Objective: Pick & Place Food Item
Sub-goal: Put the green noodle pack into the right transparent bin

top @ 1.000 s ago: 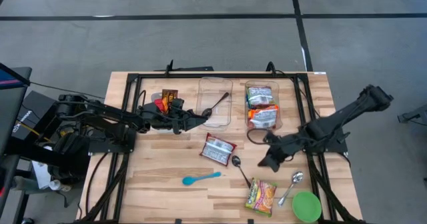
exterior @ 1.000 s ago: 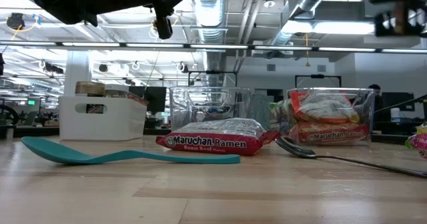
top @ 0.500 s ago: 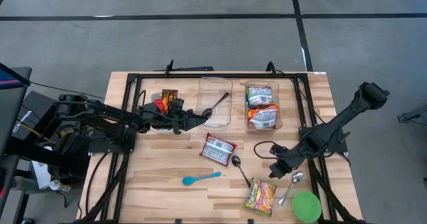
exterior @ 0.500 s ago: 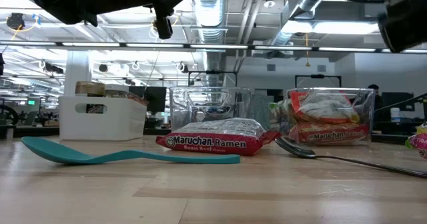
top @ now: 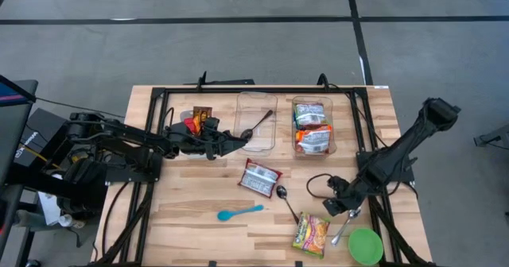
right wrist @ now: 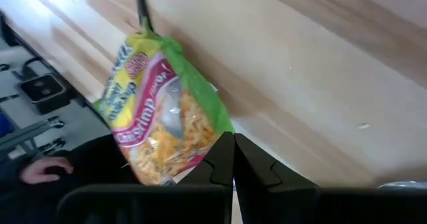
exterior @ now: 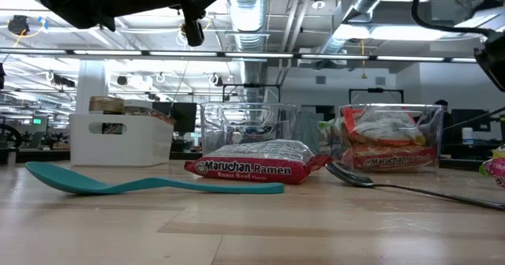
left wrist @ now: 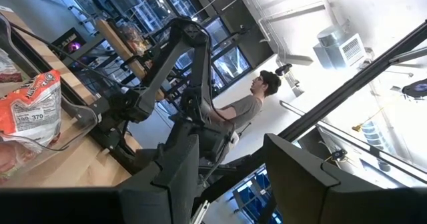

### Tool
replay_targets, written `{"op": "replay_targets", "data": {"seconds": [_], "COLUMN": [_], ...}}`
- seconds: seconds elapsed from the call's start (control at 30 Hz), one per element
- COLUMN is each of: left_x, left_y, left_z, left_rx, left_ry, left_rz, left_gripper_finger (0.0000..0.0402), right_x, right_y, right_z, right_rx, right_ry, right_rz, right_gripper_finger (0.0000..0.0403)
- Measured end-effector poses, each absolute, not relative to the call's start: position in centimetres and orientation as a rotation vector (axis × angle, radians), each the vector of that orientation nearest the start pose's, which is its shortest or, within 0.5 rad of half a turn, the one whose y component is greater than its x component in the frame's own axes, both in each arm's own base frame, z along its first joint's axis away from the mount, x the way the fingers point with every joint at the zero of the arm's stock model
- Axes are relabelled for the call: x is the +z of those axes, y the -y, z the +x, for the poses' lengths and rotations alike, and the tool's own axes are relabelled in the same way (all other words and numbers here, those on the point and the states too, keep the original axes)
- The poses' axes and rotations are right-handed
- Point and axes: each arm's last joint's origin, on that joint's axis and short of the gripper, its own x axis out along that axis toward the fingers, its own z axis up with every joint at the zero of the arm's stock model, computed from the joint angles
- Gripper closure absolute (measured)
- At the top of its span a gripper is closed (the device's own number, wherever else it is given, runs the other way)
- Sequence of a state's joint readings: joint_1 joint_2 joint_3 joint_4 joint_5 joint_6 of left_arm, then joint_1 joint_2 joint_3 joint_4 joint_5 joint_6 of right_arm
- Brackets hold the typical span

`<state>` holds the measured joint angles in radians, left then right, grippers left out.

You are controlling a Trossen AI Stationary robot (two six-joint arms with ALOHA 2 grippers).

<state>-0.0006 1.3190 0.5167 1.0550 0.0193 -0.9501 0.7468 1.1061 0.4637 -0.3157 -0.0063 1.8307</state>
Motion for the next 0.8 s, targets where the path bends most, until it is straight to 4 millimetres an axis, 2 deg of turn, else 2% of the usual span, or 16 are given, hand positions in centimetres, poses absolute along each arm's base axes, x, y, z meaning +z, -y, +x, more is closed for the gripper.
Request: {"op": "replay_targets", "data": {"seconds": [0.23,0.4,0.8], "left_x": [24.9,24.9,24.9], "left_y": [0.1,0.1,0.1], "left_z": [26.1,26.1,26.1], "left_rx": [-0.139,-0.138,-0.138], "left_ry": [0.224,0.224,0.224], "left_rz": [-0.943,-0.942,-0.943], "left_gripper_finger": [0.0238,0.0238,0.0238], "right_x": [15.3,15.0,15.4], "right_y": [-14.0,-14.2,-14.4], "right_z": [14.3,14.3,14.7], "right_rx": [-0.306,-0.355,-0.285], "right_ry": [-1.201,-1.205,-1.170], "right_rz": [1.258,1.304,1.309], "right_gripper_finger": [0.0403,0.0403,0.0403]}}
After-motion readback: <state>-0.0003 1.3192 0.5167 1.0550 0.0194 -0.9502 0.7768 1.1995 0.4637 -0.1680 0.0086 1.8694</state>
